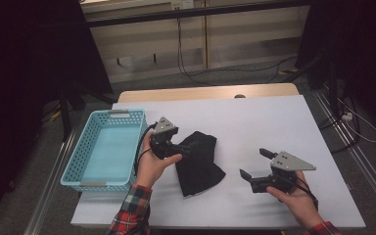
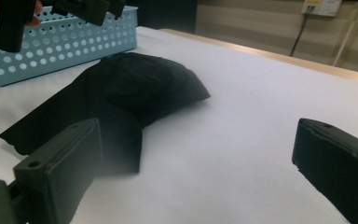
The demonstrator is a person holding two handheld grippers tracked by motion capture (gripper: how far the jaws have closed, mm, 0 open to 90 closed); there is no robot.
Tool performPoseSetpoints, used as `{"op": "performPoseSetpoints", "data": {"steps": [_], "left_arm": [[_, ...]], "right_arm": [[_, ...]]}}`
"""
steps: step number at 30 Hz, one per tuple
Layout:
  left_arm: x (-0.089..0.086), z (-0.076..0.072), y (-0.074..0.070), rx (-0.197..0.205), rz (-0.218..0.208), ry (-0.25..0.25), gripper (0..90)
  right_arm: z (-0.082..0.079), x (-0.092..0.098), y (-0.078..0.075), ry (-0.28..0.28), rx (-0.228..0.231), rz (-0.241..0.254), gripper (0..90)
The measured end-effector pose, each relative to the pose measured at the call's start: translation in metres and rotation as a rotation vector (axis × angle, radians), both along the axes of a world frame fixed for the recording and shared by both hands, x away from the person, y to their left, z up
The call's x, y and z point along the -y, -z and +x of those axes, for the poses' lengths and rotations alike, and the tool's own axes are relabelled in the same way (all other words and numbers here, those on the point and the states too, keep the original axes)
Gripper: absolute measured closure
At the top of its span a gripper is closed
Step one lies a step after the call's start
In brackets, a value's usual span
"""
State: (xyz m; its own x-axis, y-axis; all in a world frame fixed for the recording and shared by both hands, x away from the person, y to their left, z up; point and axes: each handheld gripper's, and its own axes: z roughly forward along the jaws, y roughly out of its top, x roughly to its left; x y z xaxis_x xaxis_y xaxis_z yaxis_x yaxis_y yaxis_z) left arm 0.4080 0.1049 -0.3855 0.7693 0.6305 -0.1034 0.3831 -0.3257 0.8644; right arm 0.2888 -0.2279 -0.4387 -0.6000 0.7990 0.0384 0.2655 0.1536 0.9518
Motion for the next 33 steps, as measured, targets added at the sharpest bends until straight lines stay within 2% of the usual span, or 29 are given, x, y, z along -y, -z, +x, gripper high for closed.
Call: {"op": "performPoseSetpoints", "data": {"steps": [6,13,14,19,26,29,33], "left_arm": [[-0.006,-0.002,0.003,-0.001,0.008,-0.004,7.3],[-0.010,-0.003,0.007,-0.009,0.019,-0.012,7.3],[-0.011,-0.003,0.008,-0.007,0.024,-0.015,7.3],[-0.012,-0.004,0.010,0.006,0.024,-0.024,7.3],[-0.013,-0.006,0.009,0.011,0.035,-0.022,7.3],[-0.014,-0.007,0.009,0.014,0.036,-0.021,7.3],[-0.016,-0.008,0.008,0.016,0.030,-0.025,7.3]], "right_arm": [[0.016,-0.016,0.004,-0.021,-0.045,-0.027,2.1],[0.026,-0.027,0.008,-0.038,-0.075,-0.071,5.0],[0.030,-0.029,0.010,-0.041,-0.095,-0.075,9.1],[0.035,-0.031,0.014,-0.082,-0.137,-0.080,25.4],[0.037,-0.034,0.017,-0.110,-0.172,-0.095,30.9],[0.038,-0.038,0.018,-0.140,-0.191,-0.125,35.7],[0.039,-0.042,0.018,-0.167,-0.209,-0.129,41.0]]}}
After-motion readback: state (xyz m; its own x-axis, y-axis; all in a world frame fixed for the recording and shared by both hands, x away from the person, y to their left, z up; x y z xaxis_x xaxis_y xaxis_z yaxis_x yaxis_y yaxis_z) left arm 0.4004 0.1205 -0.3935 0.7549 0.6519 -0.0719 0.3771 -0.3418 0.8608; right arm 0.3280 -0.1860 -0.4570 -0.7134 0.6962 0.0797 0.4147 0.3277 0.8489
